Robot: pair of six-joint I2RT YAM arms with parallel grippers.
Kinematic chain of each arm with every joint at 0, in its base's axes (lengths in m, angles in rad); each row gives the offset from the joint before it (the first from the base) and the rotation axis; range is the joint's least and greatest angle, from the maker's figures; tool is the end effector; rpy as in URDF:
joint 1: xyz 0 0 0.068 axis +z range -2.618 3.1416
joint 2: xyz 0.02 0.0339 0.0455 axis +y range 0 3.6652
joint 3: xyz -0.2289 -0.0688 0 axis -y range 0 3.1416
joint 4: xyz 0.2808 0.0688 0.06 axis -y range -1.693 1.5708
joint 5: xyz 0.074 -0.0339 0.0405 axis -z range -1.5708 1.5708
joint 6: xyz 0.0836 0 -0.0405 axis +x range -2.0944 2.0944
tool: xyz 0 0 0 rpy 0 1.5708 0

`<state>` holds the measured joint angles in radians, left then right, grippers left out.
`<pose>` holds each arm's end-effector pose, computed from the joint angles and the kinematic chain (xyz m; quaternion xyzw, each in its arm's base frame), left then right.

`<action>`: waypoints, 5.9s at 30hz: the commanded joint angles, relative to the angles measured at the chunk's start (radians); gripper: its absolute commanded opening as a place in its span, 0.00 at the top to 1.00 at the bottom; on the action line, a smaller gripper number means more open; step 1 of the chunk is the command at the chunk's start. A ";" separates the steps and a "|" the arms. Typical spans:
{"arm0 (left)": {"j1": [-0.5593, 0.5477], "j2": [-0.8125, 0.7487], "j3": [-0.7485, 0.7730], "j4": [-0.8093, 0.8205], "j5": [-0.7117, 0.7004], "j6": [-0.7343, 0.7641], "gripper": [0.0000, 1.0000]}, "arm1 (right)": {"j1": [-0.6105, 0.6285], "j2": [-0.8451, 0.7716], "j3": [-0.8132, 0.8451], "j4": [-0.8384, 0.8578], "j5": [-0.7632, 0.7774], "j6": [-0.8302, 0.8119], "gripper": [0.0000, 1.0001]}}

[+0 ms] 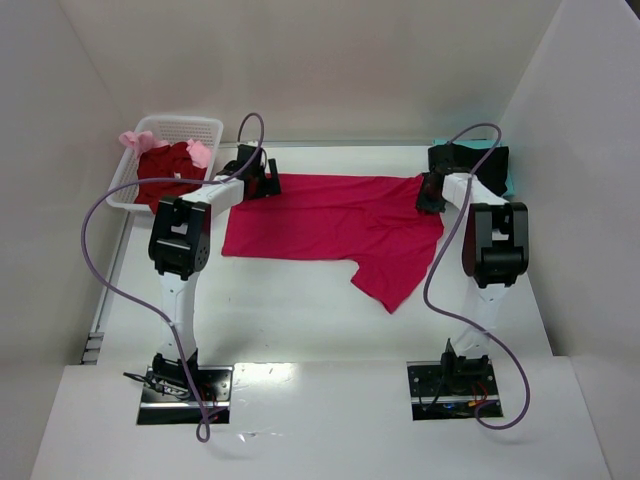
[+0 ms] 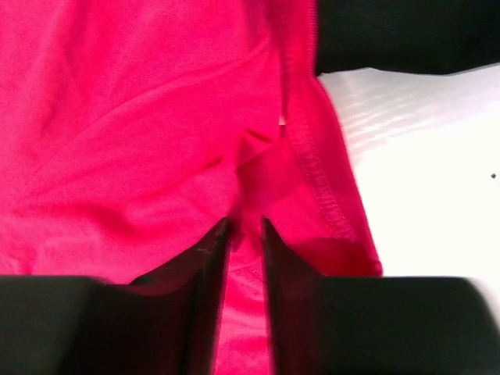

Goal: Fold and stack the t-shirts

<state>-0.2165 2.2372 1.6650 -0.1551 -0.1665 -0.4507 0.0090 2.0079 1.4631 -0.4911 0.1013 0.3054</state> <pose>0.5371 -0.1040 0.0878 -0.1400 0.8990 -0.0619 0.4103 0.4683 -0.0042 0.0915 0.1555 0.9507 -0.0069 0.2683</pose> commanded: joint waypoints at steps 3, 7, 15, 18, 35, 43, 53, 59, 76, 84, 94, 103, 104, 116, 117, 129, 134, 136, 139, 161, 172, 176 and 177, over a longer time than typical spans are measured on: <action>0.009 0.006 0.032 -0.008 0.010 -0.002 0.01 | -0.020 -0.070 -0.024 0.009 -0.005 0.002 0.56; 0.009 -0.004 0.032 -0.008 0.010 -0.002 0.01 | -0.020 -0.135 -0.076 0.055 -0.075 -0.008 0.42; 0.009 -0.004 0.044 -0.018 0.010 -0.002 0.01 | -0.020 -0.166 -0.121 0.089 -0.135 -0.026 0.62; 0.009 -0.004 0.044 -0.018 0.019 -0.002 0.01 | -0.020 -0.140 -0.121 0.089 -0.135 -0.026 0.64; 0.009 -0.004 0.035 -0.018 0.019 0.007 0.01 | -0.020 -0.072 -0.135 0.079 -0.124 -0.035 0.65; 0.009 -0.004 0.035 -0.018 0.019 0.007 0.01 | -0.020 -0.021 -0.126 0.079 -0.124 -0.035 0.65; 0.009 0.006 0.035 -0.018 0.019 0.007 0.01 | -0.020 -0.021 -0.126 0.079 -0.124 -0.035 0.77; 0.009 0.006 0.035 -0.018 0.019 0.007 0.01 | -0.020 -0.044 -0.107 0.066 -0.101 -0.035 0.94; 0.009 0.006 0.035 -0.009 0.019 0.007 0.01 | -0.020 -0.198 -0.138 -0.003 -0.058 -0.026 0.91; 0.009 0.006 0.025 -0.009 0.019 0.007 0.01 | -0.020 -0.219 -0.168 -0.003 -0.068 -0.026 0.84; 0.009 0.006 0.025 -0.009 0.019 0.007 0.01 | -0.020 -0.201 -0.199 -0.024 -0.068 -0.026 0.90; 0.009 0.006 0.036 -0.018 0.019 0.007 0.01 | -0.020 -0.190 -0.219 -0.024 -0.098 -0.017 1.00; 0.009 0.006 0.036 -0.018 0.019 0.007 0.01 | -0.020 -0.190 -0.219 -0.024 -0.109 -0.017 1.00; 0.019 0.006 0.036 -0.018 0.019 0.007 0.01 | -0.020 -0.210 -0.261 -0.058 -0.100 -0.008 1.00; 0.019 0.006 0.036 -0.018 0.019 0.007 0.01 | -0.020 -0.210 -0.261 -0.058 -0.100 0.003 1.00; 0.019 0.006 0.036 -0.018 0.019 0.007 0.01 | -0.020 -0.228 -0.271 -0.096 -0.106 0.012 1.00; 0.019 -0.005 0.045 -0.027 0.028 0.007 0.01 | -0.020 -0.250 -0.253 -0.096 -0.086 0.012 0.70; 0.028 -0.019 0.058 -0.040 0.028 0.017 0.01 | -0.020 -0.271 -0.206 -0.096 -0.086 0.012 0.60; 0.038 -0.063 0.046 -0.040 0.067 0.026 0.01 | -0.020 -0.300 -0.108 -0.072 -0.077 0.012 0.41; 0.039 -0.320 -0.129 0.135 0.219 0.191 0.01 | 0.071 0.213 0.356 0.198 -0.143 -0.092 0.29; 0.039 -0.309 -0.129 0.126 0.199 0.181 0.01 | 0.144 0.368 0.520 0.082 0.001 -0.129 0.34; 0.039 -0.300 -0.129 0.126 0.190 0.181 0.01 | 0.144 0.426 0.575 0.040 0.037 -0.138 0.29; 0.039 -0.300 -0.129 0.126 0.180 0.181 0.01 | 0.144 0.439 0.601 0.031 0.037 -0.149 0.27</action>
<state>-0.1791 1.9656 1.5372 -0.0696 0.0265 -0.2867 0.1566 2.4004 1.9911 -0.4183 0.0853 0.1848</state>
